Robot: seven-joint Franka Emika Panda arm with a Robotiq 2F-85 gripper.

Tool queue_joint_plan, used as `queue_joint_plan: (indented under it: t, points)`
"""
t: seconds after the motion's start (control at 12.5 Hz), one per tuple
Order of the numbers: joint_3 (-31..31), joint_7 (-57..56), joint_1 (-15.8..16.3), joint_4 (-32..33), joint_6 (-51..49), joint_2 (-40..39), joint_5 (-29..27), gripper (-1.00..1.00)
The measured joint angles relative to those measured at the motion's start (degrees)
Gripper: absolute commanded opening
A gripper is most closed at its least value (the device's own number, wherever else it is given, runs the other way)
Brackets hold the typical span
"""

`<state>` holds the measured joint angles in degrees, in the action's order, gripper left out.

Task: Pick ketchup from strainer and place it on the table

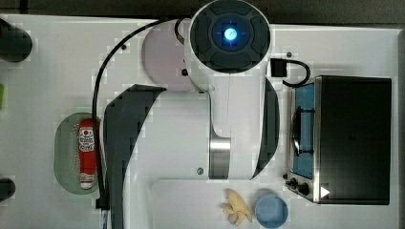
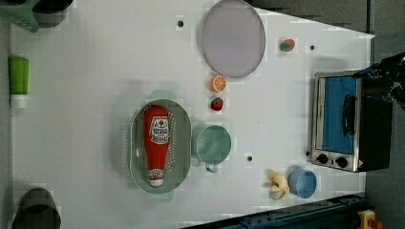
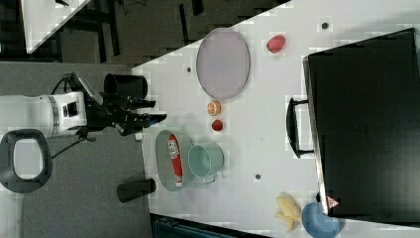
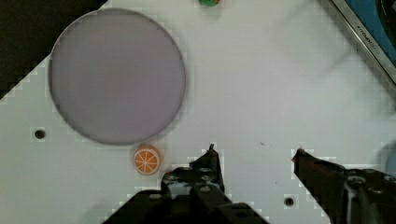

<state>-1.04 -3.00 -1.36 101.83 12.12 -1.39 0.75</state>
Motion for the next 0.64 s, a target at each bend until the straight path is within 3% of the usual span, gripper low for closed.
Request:
queue_joint_plan:
  t: [0.24, 0.64]
  points:
    - [-3.71, 0.88, -3.57, 3.69, -7.16, 7.18, -1.03, 0.99]
    - [-9.78, 1.15, -4.3, 1.12, -7.18, 12.19, -0.81, 1.0]
